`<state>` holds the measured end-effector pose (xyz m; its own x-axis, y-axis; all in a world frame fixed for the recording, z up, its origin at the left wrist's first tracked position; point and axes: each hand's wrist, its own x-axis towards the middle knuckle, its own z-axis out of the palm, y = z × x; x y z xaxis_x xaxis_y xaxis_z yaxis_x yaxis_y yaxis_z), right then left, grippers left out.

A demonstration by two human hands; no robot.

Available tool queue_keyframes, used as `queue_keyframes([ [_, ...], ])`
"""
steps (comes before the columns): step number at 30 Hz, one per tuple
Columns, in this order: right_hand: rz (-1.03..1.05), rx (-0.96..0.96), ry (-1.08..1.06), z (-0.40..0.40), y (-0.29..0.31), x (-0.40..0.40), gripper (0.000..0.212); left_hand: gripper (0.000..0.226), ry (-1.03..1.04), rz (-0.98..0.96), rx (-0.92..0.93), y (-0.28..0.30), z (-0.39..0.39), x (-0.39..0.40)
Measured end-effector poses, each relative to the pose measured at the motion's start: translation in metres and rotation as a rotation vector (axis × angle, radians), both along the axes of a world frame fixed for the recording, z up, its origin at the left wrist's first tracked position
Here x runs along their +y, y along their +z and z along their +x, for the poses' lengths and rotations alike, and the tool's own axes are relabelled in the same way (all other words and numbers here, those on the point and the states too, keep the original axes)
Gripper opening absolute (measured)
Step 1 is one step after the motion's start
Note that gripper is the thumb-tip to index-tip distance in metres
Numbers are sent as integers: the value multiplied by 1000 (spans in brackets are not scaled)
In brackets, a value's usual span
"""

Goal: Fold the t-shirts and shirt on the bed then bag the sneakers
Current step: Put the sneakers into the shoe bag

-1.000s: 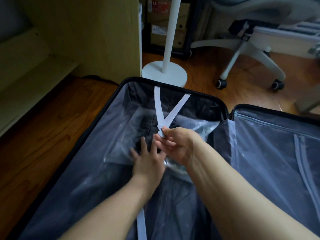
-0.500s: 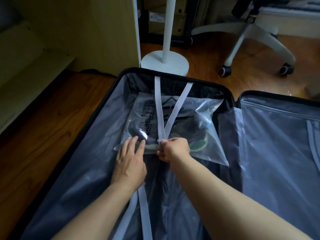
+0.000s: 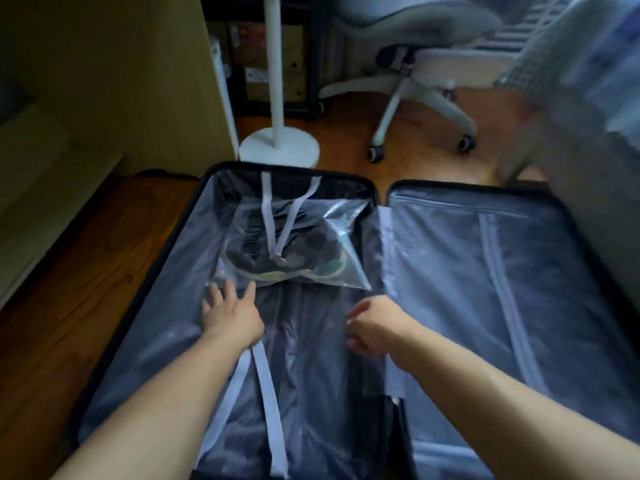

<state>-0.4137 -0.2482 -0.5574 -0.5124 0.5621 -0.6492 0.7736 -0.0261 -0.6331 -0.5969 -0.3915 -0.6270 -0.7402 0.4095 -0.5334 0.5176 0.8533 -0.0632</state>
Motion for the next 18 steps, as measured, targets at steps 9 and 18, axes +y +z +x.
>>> queue_keyframes([
  [9,148,96,-146,238,215,-51,11,30,-333,430,-236,264,217,11],
  [18,439,367,-990,519,359,-143,21,12,-808,939,-651,430,525,-6],
])
